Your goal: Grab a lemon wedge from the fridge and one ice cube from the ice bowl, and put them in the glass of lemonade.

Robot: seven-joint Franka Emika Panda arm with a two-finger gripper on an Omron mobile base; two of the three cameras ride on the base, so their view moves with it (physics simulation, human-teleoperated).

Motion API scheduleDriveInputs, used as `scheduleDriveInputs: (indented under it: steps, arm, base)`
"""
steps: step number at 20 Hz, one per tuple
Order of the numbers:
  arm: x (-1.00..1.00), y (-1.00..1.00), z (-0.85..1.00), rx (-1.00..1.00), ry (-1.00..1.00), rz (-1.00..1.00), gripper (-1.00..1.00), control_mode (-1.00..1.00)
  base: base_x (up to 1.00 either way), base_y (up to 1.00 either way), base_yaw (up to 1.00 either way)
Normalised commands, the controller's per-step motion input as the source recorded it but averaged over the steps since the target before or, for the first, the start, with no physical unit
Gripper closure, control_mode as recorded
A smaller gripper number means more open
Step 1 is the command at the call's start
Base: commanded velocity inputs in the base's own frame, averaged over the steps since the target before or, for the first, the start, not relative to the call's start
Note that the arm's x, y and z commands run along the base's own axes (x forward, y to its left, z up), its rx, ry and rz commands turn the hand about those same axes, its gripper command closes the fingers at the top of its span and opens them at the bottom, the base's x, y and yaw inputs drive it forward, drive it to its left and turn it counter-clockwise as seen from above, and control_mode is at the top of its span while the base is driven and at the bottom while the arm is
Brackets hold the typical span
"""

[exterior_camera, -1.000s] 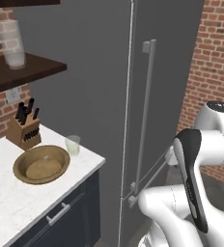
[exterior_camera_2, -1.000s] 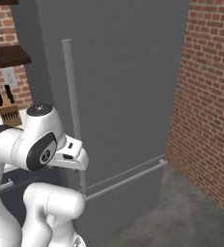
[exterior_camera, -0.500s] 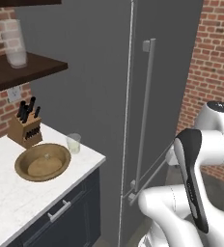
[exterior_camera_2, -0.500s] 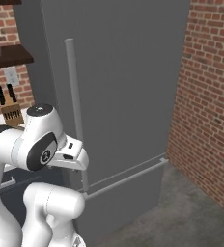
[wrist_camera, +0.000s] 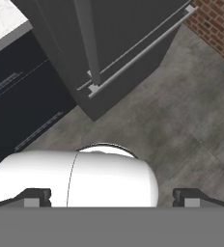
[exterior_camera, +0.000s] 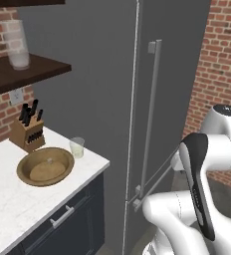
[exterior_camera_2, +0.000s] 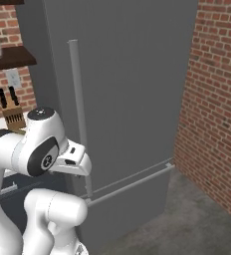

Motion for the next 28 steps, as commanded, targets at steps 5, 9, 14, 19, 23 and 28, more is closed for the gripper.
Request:
scheduleDriveInputs:
  steps: [5, 9, 14, 19, 23, 28]
  arm:
    - [0.0, 0.0, 0.0, 0.0, 0.0, 0.0, -1.0, 1.0]
    - [0.0, 0.0, 0.0, 0.0, 0.0, 0.0, -1.0, 1.0]
    - [0.0, 0.0, 0.0, 0.0, -0.01, 0.0, -1.0, -1.0]
    - [0.0, 0.0, 0.0, 0.0, 0.0, 0.0, -1.0, -1.0]
    - [-0.36, 0.02, 0.1, 0.01, -0.17, 0.04, -1.0, -1.0]
    - [-0.29, 0.17, 0.45, 0.05, -0.29, 0.08, -1.0, -1.0]
  base:
    - [-0.16, 0.07, 0.02]
    - [-0.15, 0.04, 0.04]
    - [-0.02, 0.0, 0.0]
    - [0.0, 0.0, 0.0]
    - [0.0, 0.0, 0.0]
    - [0.0, 0.0, 0.0]
